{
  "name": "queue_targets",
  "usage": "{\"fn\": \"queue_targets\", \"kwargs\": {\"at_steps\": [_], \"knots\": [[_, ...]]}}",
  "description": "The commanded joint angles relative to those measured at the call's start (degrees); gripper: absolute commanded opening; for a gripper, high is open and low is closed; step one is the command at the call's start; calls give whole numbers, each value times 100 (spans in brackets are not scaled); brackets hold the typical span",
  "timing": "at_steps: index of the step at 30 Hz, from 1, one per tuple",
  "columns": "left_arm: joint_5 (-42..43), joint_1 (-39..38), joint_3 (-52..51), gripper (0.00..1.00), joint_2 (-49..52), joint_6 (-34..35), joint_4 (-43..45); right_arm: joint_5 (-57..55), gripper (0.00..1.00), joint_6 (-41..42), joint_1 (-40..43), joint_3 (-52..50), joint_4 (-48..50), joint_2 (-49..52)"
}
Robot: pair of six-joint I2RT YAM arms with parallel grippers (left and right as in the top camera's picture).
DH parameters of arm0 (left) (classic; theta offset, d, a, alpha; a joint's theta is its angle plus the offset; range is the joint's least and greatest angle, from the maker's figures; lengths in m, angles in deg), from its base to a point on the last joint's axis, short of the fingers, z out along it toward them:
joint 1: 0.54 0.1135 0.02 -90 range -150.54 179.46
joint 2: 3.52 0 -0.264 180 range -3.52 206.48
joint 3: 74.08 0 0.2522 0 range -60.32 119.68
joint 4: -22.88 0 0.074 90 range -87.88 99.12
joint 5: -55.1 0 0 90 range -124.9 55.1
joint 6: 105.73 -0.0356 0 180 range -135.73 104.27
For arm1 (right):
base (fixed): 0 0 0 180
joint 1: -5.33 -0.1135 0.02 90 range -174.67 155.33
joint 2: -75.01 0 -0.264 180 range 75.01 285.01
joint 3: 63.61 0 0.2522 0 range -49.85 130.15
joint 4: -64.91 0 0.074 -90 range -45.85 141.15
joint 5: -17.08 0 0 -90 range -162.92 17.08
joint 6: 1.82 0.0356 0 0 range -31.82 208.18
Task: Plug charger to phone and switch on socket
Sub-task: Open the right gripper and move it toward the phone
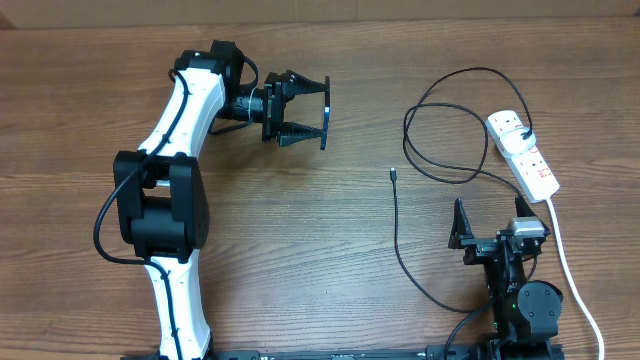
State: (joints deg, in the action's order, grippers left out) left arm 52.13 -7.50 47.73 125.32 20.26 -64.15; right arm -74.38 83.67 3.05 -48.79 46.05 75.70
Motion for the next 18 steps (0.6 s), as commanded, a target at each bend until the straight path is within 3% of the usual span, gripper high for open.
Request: {"fn": "queue_targets", "kwargs": {"at_steps": [1,12,16,18], "knots": [[358,61,157,70,48,26,0,28,100,-7,15,-61,37,-52],[358,63,157,69,48,92,0,50,100,2,15,-61,52,-52],[358,63,157,70,48,90,2,1692,100,599,4,-61,195,-52],[358,63,157,70,48,90,2,3230,100,1237,4,-61,385,-52]]}}
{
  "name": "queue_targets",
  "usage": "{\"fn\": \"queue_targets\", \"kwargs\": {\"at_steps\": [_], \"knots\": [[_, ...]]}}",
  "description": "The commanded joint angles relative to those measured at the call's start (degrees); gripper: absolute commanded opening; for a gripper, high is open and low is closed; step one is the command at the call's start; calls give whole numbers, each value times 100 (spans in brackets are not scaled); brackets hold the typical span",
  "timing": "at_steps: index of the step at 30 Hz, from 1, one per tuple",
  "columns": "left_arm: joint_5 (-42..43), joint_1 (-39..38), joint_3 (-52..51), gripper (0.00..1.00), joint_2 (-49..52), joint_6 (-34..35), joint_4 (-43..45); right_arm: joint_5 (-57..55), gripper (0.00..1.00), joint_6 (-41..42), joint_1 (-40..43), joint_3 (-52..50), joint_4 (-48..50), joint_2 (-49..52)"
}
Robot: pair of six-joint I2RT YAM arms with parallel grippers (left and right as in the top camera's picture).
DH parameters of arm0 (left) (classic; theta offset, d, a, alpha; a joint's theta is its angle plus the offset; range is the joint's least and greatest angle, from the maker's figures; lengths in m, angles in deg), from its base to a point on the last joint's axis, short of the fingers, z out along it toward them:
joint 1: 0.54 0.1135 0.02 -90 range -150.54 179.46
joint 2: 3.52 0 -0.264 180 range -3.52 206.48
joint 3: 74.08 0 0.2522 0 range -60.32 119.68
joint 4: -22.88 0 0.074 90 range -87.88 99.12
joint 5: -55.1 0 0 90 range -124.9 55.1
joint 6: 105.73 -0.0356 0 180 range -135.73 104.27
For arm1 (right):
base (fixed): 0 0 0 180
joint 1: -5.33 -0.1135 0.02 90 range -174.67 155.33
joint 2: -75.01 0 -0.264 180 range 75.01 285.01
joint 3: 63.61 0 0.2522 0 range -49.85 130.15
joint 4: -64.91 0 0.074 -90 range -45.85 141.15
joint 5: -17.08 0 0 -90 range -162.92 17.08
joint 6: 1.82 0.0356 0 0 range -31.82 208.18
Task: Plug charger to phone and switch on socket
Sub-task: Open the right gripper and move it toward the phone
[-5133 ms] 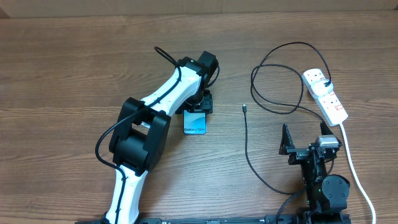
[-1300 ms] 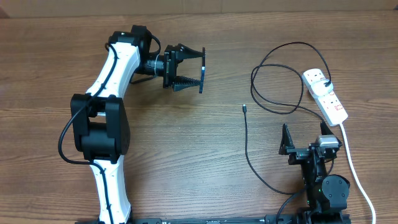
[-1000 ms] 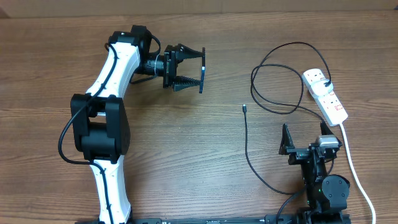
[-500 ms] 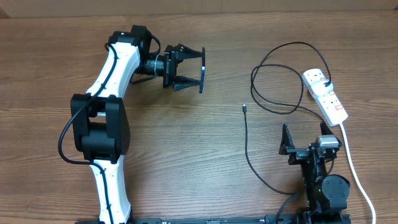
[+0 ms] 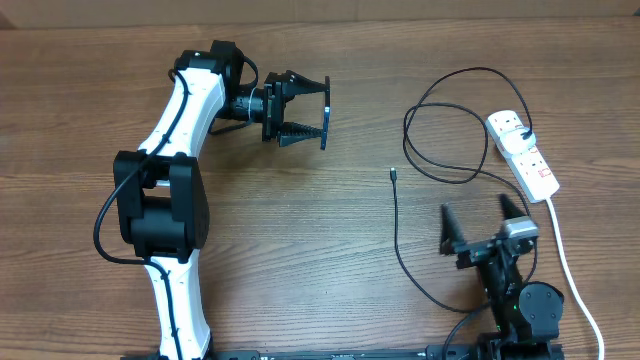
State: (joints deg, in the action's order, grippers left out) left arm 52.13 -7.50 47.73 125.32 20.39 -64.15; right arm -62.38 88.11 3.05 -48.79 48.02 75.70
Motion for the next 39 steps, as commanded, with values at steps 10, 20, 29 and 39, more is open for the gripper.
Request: {"fn": "queue_targets", "kwargs": {"at_steps": [10,20,29,39], "knots": [[358,63,157,70,48,74,2,4065,100,3200,7,-61,483,-52],[358,63,157,69,48,72,2,3423,100,3136,7,-59,-66,-42],[358,63,157,69,48,72,2,3403,100,3134,7,-59,-66,-42],[358,63,157,68,48,72,2,3403,100,3134,7,-59,-66,-42]]}}
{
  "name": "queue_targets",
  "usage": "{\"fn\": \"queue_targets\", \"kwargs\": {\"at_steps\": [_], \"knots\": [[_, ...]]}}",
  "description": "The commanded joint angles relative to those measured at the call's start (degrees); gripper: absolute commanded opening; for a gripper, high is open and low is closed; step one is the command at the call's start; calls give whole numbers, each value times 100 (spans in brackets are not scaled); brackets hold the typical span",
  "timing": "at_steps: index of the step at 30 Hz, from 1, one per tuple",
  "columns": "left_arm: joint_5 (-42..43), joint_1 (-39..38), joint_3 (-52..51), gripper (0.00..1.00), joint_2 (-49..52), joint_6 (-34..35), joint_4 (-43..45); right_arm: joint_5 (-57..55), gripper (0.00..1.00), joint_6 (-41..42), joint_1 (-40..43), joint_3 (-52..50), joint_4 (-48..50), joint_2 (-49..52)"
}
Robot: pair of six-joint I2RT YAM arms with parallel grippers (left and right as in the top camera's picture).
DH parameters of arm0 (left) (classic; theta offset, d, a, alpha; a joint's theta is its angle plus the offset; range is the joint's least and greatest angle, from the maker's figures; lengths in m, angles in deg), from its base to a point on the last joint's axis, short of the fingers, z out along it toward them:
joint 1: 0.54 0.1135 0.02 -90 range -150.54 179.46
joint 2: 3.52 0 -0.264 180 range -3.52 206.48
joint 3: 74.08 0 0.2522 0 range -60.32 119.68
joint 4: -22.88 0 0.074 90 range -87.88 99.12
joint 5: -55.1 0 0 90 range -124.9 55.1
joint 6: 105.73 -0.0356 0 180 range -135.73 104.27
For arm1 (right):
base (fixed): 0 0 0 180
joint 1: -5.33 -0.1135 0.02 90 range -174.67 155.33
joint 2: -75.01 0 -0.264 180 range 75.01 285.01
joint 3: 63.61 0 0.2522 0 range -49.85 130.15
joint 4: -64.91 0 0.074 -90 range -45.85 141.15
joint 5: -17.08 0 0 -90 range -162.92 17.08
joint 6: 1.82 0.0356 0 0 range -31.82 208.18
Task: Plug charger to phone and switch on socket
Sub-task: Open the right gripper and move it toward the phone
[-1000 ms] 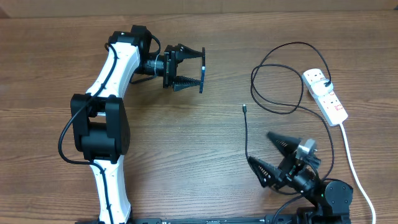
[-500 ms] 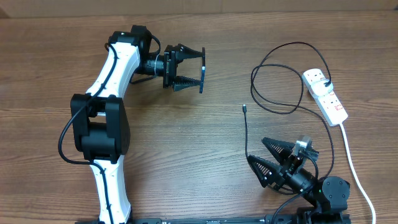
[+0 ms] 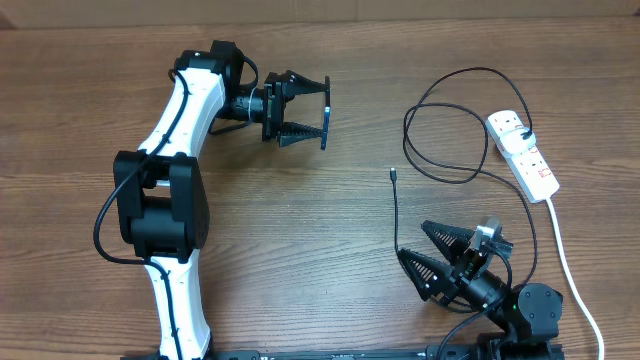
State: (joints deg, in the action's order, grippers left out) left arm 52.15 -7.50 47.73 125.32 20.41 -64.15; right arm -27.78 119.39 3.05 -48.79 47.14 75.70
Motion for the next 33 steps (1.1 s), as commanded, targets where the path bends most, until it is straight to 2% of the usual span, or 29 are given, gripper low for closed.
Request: {"fn": "queue_targets", "kwargs": {"at_steps": [1,13,19,22,26,33], "knots": [[356,63,157,69,48,72,2,-57,100,7,7,-59,22,-42],[356,63,157,69,48,72,2,-52,100,11,7,-59,22,-42],[354,63,157,69,48,72,2,354,100,538,7,-59,107,-42],[354,63,157,69,48,70,2,358,100,970,7,-59,540,-42],[354,61,157,69,48,70,2,424,100,1405,7,-24,1652,-42],[354,61,157,69,48,70,2,341,100,909,17,693,1499,-31]]}}
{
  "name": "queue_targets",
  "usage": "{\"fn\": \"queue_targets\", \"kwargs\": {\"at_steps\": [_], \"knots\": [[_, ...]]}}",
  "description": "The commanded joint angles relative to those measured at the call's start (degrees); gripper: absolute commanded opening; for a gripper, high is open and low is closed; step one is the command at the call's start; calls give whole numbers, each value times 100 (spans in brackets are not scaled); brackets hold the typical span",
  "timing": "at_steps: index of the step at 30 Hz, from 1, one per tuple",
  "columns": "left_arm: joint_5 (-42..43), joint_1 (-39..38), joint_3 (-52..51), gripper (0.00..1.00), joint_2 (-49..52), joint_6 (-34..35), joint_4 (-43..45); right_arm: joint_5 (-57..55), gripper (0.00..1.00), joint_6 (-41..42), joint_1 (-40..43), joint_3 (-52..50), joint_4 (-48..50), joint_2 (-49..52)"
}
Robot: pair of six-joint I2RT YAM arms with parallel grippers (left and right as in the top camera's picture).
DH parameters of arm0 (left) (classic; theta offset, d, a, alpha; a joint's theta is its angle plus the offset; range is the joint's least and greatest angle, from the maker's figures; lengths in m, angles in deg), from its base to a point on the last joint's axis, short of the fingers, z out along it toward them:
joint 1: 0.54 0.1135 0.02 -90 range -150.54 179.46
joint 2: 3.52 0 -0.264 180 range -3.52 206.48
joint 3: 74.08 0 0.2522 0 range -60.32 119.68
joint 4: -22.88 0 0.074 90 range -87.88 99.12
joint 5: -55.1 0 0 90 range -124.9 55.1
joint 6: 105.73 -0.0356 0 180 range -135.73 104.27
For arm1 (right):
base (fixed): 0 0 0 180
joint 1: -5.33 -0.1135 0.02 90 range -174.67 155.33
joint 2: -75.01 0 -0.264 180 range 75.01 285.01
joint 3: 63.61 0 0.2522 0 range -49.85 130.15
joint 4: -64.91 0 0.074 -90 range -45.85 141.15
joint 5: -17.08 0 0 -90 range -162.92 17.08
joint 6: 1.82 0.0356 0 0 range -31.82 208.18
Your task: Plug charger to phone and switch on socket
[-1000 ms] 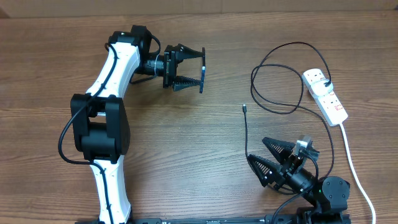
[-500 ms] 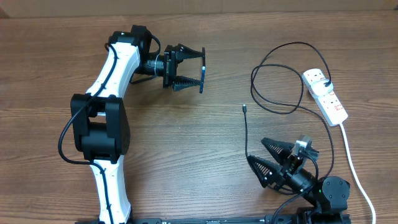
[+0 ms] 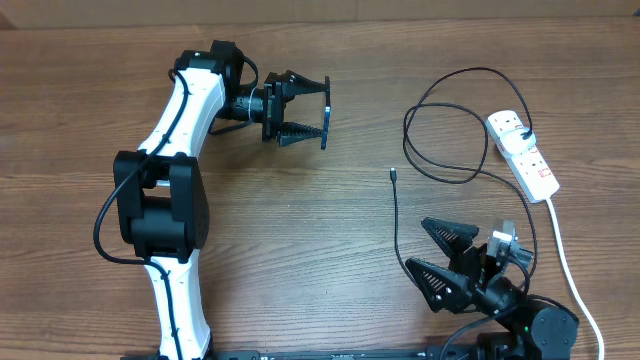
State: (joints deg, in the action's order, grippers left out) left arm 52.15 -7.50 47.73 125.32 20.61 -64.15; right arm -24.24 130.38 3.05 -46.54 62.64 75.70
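My left gripper [image 3: 324,112] reaches to the right over the far left of the table. A thin dark slab, apparently the phone [image 3: 325,100] seen edge-on, stands clamped between its fingertips. The black charger cable [image 3: 396,225] lies on the table with its free plug tip [image 3: 393,173] pointing away from me. It loops to a plug in the white power strip [image 3: 522,152] at the far right. My right gripper [image 3: 414,244] is at the front right, pointing left with its jaws wide apart, right beside the cable.
The cable makes a large loop [image 3: 455,125] between the plug tip and the strip. The strip's white lead [image 3: 565,265] runs down the right side past my right arm's base. Bare wooden table [image 3: 300,230] lies between the two arms.
The right wrist has shifted a little to the right and toward the front edge. Its fingers still point left at the cable and stand open. The left arm and the phone are unmoved.
The right gripper first stood open at the front right, pointing away from me, then leaned slightly left. By 1.1 s ago it had turned to point left with its tips at the cable, where it stays. The left arm held the phone still throughout.
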Motion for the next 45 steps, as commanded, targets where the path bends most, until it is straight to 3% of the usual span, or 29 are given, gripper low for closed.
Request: {"fn": "queue_targets", "kwargs": {"at_steps": [1,12,22,26,28,33,37,40,45], "knots": [[354,63,157,69,48,50,2,-72,100,-310,17,616,-212,-13],[354,63,157,69,48,50,2,-1217,100,-2378,17,2457,-2332,970],[354,63,157,70,48,52,4,-2481,100,-4273,15,4983,-5501,3161],[354,63,157,69,48,50,2,-3388,100,-4269,15,6135,-7082,4328],[354,61,157,69,48,50,4,-3077,100,-4221,11,6577,-7622,4824],[356,63,157,69,48,50,2,-817,100,-4207,11,6843,-7696,5488],[356,61,157,69,48,4,2,-330,100,-4203,-9,6846,-7289,5849],[356,61,157,69,48,7,2,-1110,99,-4009,-245,6881,-7305,6030],[354,61,157,69,48,9,2,-3342,99,-3285,-1384,7420,-7755,6524]]}}
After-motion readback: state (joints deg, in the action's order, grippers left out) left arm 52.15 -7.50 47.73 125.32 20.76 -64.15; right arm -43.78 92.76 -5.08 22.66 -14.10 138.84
